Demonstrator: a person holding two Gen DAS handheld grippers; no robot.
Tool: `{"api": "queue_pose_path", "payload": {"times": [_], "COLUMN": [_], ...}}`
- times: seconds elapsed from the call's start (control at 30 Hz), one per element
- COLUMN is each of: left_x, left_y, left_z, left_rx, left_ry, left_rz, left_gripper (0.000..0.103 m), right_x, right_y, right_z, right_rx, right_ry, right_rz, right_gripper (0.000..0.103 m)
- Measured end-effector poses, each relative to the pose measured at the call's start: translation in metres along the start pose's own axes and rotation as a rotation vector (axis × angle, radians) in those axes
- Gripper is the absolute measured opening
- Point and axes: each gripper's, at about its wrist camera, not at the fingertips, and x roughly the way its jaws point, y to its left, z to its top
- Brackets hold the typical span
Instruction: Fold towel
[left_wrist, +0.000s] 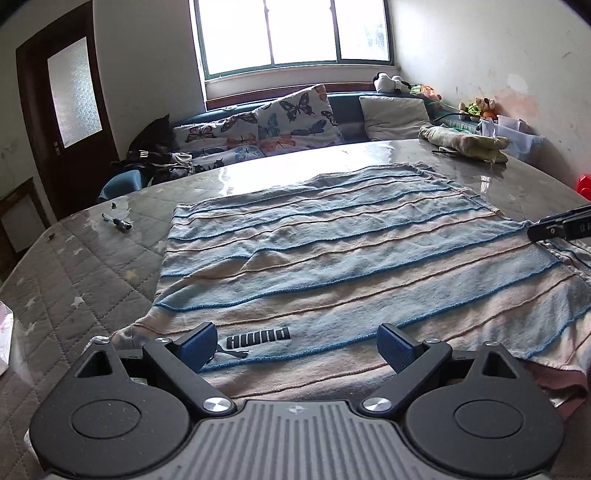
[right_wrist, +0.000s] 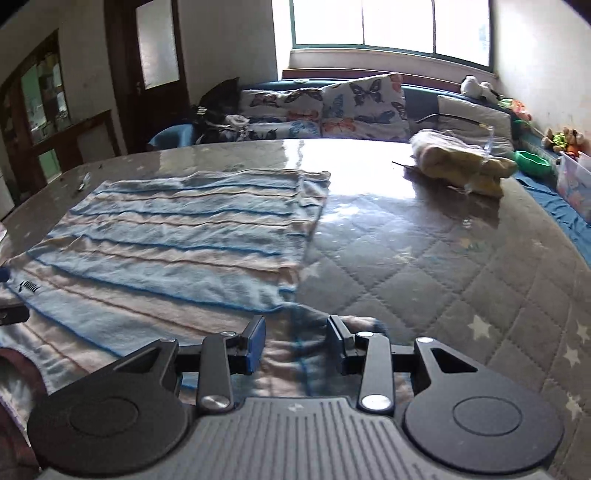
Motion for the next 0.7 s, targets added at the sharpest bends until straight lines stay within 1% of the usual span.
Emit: {"api": "queue_pose_path", "payload": {"times": [0.17,0.27,0.47,0.7], "left_x": [0.0,0.0,-0.002,-0.004], "left_y": [0.001,0.001,-0.003,-0.008], "left_z": [0.001,0.001,0.003,0.008], "left_rx": [0.002,0.0,0.002,0.012], "left_ry": [-0.001,0.0,-0.01,-0.024], "left_rz": [0.006,0.006,-0.007,-0.023], "left_gripper": [0.095,0.095,0.095,0.096], "right_x": [-0.004,-0.016,-0.037,-0.062], "right_y": [-0.009,-0.011,0.0,0.006], "right_z": [-0.003,-0.006,-0.022,-0.051], "right_rx": [0.023,0.031,-0.032,-0.072], "right_ry": [-0.001,-0.016,0.007,0.024], "right_rz": [-0.04,-0.047,-0.059,-0.118], "right_gripper": [0.037,0.037,0.037,0.037]}}
